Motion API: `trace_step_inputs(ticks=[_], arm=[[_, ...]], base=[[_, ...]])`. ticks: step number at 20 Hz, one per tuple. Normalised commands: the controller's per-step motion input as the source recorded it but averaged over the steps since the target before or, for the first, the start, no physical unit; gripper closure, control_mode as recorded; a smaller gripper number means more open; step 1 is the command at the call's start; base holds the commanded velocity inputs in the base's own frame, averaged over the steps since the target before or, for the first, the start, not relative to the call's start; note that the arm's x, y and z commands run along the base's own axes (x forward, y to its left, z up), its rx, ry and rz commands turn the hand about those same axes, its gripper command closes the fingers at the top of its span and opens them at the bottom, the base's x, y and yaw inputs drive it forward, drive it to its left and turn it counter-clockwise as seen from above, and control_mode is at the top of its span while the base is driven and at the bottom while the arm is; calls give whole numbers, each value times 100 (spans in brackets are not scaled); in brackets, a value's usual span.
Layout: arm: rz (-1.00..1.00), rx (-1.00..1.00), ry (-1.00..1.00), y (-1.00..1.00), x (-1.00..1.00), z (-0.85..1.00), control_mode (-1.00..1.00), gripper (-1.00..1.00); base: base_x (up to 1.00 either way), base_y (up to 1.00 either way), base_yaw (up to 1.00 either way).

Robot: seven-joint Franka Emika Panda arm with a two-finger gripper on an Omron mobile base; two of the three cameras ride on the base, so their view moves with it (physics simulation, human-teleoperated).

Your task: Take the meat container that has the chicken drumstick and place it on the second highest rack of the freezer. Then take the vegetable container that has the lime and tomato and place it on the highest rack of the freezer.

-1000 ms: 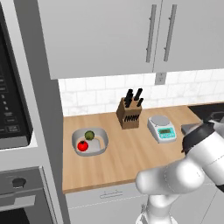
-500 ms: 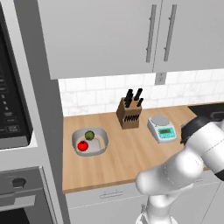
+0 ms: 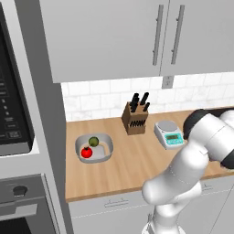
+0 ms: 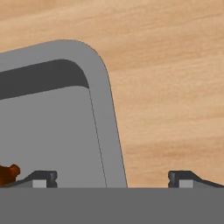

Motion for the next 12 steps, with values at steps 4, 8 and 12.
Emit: trace_step_inputs(ticks=[4,8,12], arm=[[0,0,0,0,0,-31,-100,-100],[-1,0,0,0,2,0,-100,-100],[0,0,0,0,0,0,-100,100]], base=[[0,0,0],[0,0,0],[0,0,0]])
